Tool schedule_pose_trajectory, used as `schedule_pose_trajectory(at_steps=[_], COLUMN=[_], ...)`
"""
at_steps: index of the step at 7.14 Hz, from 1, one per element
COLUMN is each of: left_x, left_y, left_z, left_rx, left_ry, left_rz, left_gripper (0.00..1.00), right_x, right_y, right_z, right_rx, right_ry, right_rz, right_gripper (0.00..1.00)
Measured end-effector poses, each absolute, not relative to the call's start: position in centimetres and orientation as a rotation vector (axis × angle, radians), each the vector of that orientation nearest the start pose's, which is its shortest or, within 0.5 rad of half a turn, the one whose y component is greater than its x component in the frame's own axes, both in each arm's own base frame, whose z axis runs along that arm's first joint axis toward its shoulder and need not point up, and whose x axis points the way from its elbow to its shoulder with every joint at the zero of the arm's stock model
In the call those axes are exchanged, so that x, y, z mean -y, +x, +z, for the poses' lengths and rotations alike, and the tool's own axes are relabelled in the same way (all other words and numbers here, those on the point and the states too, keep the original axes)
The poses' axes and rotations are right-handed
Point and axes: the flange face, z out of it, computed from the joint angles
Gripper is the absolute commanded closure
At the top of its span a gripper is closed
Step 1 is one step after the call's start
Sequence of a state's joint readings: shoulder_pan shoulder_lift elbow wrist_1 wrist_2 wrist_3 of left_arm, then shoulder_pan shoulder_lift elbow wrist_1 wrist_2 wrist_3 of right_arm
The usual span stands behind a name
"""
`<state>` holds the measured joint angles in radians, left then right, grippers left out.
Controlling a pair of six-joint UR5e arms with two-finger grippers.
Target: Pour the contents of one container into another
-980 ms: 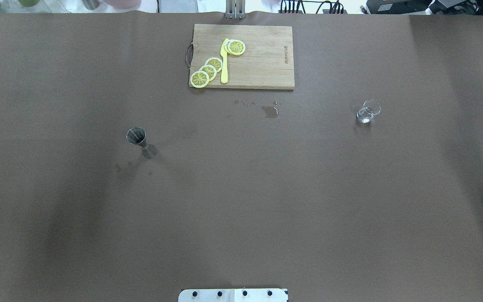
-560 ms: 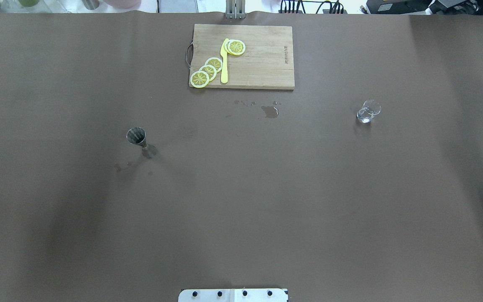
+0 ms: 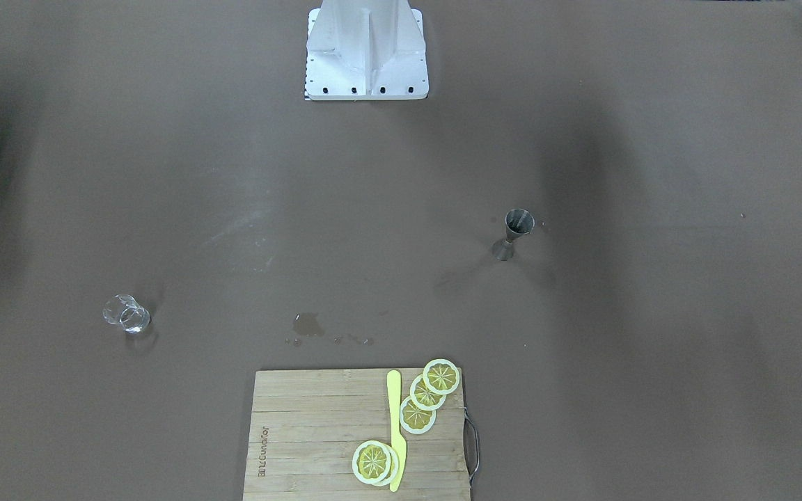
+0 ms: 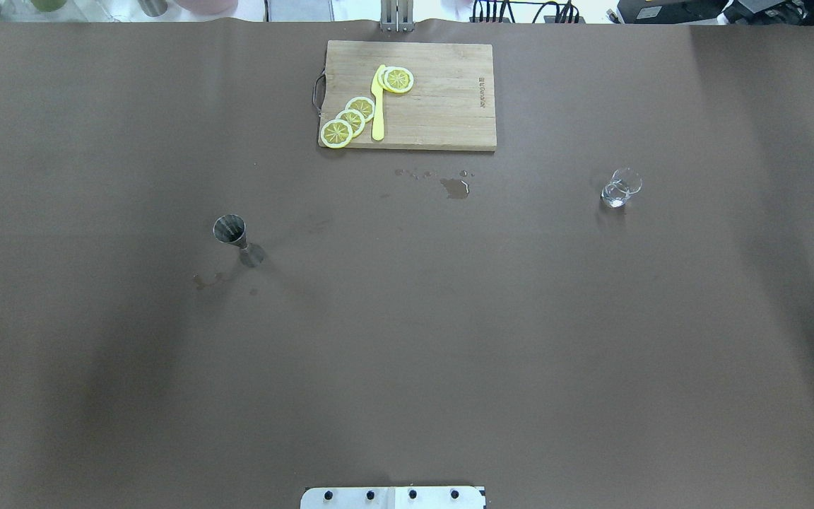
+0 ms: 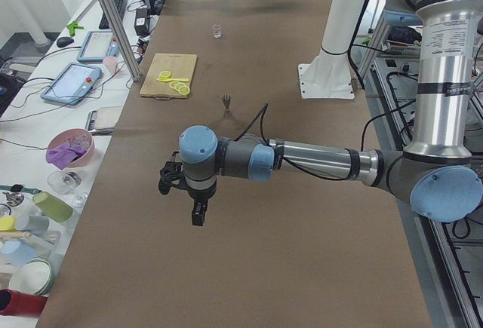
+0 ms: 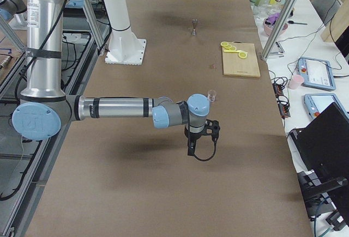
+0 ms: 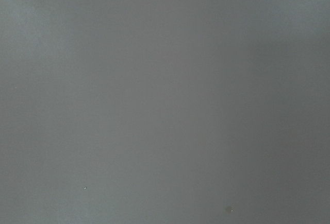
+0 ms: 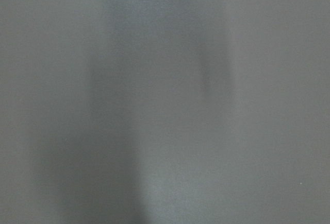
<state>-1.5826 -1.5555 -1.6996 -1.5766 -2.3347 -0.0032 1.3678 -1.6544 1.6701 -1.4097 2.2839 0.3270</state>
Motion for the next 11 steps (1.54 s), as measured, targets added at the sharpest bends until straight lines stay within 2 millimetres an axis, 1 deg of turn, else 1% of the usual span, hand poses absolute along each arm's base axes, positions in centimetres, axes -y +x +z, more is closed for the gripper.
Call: schedule_pose_trajectory(at_steps=[2, 4, 7, 9, 11], left_x=[49.2, 49.4, 49.2, 48.8, 48.7], left_y=[-6.9, -6.6, -6.6, -6.6, -6.5], left_z=[60.0, 58.8, 55.4, 53.3, 51.1], left_rx=[-0.78, -0.814, -0.823, -0.827, -0.837], left_ry=[0.115, 0.129, 0.164, 0.189, 0.243], left_rz=[0.032, 0.026, -0.014, -0.041, -0.077], left_gripper=[0.02, 0.02, 0.02, 0.02, 0.02], right_x=[47.9, 48.3, 48.3, 48.2, 48.4], right_y=[-3.0, -3.2, -3.4, -3.5, -3.7], right_z=[62.2, 61.3, 60.3, 60.0, 60.3], right_rx=[0.74, 0.745, 0.748, 0.74, 0.729], right_ry=[0.003, 0.019, 0.038, 0.077, 0.117], right_rz=[0.042, 0.033, 0.01, -0.08, -0.195], right_gripper=[0.0, 0.0, 0.0, 0.0, 0.0])
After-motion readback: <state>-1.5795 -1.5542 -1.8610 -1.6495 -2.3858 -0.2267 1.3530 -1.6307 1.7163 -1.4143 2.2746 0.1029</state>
